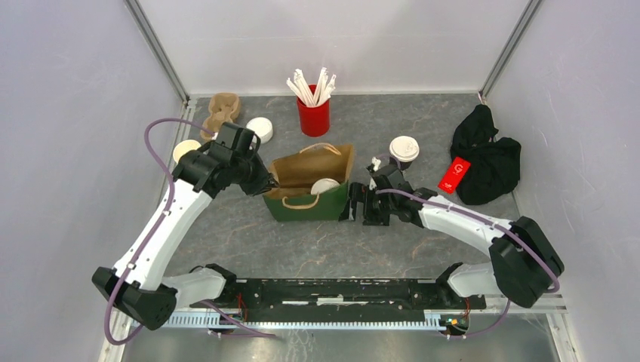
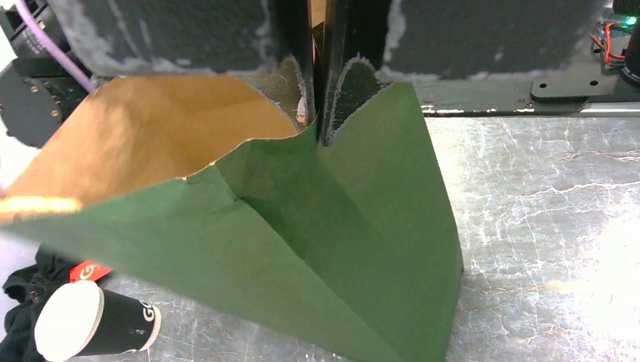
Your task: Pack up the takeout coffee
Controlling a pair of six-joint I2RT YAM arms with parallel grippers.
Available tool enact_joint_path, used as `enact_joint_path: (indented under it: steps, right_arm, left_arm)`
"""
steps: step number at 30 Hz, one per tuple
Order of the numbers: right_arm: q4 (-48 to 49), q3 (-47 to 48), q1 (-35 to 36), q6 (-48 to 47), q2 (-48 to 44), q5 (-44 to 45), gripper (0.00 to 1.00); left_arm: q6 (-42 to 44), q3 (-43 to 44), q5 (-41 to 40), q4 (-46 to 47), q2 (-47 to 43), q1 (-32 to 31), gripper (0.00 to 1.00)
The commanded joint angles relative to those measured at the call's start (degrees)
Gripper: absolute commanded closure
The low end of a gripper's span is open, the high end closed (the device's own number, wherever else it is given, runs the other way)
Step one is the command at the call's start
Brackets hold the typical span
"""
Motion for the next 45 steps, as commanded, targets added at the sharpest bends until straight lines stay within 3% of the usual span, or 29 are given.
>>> enact_joint_path:
  steps: [1, 5, 7, 12, 14, 17, 19, 22, 24, 27, 33, 38, 41, 45]
  right_arm:
    - [5.96, 9.16, -0.07, -0.12, 4.25, 12.49, 0.02]
    - [7.93, 12.70, -2.89, -4.84, 9.10, 16.07, 0.02]
    - [8.28, 14.86, -3.52, -8.62, 11.39, 17.49, 0.02]
    - [3.44, 22.36, -3.67, -17.65, 16.67, 16.80, 0.02]
    - [-2.03, 26.47, -3.72, -20.17, 18.46, 16.57, 0.02]
    - [-11.93, 30.19, -3.61, -20.90, 19.74, 15.32, 0.02]
    - [-16.33, 29.87, -3.37, -20.31, 18.81, 16.04, 0.02]
    - [-17.85, 26.37, -2.07, -19.42, 14.54, 17.83, 0.02]
    - [-18.17, 24.49, -1.14, -18.27, 12.86, 18.17, 0.02]
    - [-18.51, 22.87, -0.73, -16.13, 13.10, 18.51, 0.02]
    - [-13.60, 18.85, -0.39, -5.64, 15.72, 15.39, 0.02]
    - [-5.79, 16.19, 0.54, -3.31, 18.05, 11.67, 0.02]
    - [-6.13, 18.93, 0.57, -3.78, 19.99, 11.71, 0.02]
    - [-6.71, 25.74, 0.54, -4.42, 24.42, 13.91, 0.02]
  left_arm:
    - [-3.15, -3.58, 1.87, 3.41, -4.82, 0.28, 0.87]
    - [-0.34, -5.80, 4.66, 4.89, -6.39, 0.23, 0.86]
    - [1.93, -5.23, 5.76, 5.19, -6.38, 0.29, 0.80]
    - [9.14, -0.46, 5.69, 2.59, -7.39, 0.29, 0.51]
    - [12.52, 3.18, 6.51, 0.95, -8.43, 0.29, 0.38]
    - [19.46, 10.73, 6.06, -3.63, -9.05, 0.29, 0.26]
    - [24.06, 17.67, 0.63, -8.82, -8.04, 0.29, 0.26]
    - [27.78, 24.95, -14.48, -15.48, -5.54, 0.27, 0.28]
    - [27.31, 24.44, -26.72, -17.12, -3.83, 0.22, 0.33]
    - [25.91, 19.48, -31.50, -12.82, -2.01, 0.56, 0.39]
    - [27.18, 15.28, -23.94, -2.67, 8.50, 6.81, 0.45]
    - [28.99, 8.12, -6.83, 9.73, 16.32, 15.08, 0.53]
    - [28.27, 8.20, 1.66, 9.84, 21.89, 15.93, 0.61]
    - [24.74, -1.50, 8.65, 15.98, 22.60, 15.53, 0.63]
